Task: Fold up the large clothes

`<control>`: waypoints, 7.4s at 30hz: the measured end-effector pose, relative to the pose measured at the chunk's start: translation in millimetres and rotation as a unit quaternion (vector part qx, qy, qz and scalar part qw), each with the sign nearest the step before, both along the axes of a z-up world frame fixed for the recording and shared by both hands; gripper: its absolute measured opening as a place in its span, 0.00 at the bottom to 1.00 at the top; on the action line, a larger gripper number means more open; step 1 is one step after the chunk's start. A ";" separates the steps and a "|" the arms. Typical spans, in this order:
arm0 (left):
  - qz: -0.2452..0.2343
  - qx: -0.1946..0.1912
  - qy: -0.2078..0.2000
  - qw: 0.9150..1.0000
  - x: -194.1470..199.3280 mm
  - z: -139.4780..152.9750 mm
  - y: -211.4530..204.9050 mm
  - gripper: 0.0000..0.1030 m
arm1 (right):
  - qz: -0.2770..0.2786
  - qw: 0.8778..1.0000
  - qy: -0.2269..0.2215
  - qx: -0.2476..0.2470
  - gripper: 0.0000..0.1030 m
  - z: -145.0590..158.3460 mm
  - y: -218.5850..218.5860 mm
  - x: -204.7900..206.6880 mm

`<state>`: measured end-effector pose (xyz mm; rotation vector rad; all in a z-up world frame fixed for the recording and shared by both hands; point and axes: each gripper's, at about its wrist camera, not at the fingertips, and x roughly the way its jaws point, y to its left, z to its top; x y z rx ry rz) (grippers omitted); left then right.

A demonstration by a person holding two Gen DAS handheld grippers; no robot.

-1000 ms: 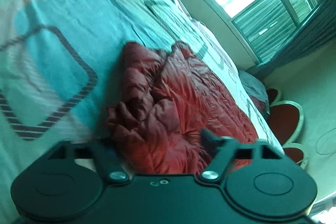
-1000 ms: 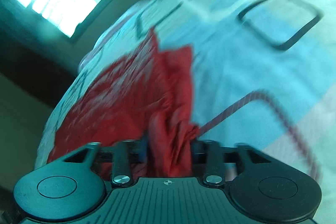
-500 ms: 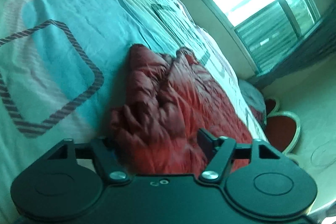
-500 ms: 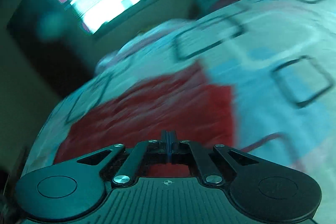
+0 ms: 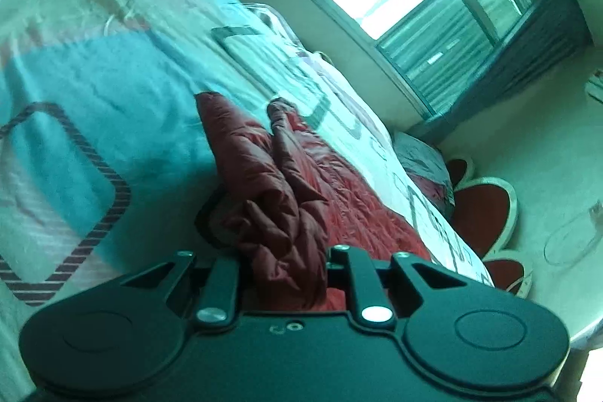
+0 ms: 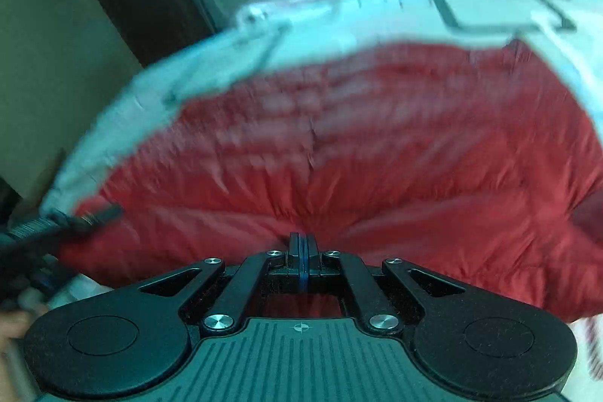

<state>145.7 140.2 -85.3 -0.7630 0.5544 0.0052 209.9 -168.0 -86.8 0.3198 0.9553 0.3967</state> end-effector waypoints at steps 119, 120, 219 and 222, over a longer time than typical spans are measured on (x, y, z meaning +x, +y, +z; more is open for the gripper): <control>-0.331 0.289 0.017 0.898 63.8 43.6 -238.6 0.33 | 0.027 0.996 -0.064 -0.046 0.40 55.9 -182.4 -2.7; -0.333 0.296 0.018 0.895 60.1 41.3 -239.3 0.33 | 0.028 0.996 -0.062 -0.052 0.40 52.4 -181.9 -5.9; -0.362 0.306 0.032 0.880 60.6 36.9 -242.4 0.34 | 0.049 0.995 -0.070 -0.048 0.45 56.0 -189.9 -13.2; -0.362 0.319 0.049 0.875 55.4 16.5 -245.0 0.36 | 0.070 0.994 -0.042 -0.079 0.45 29.8 -173.9 -17.5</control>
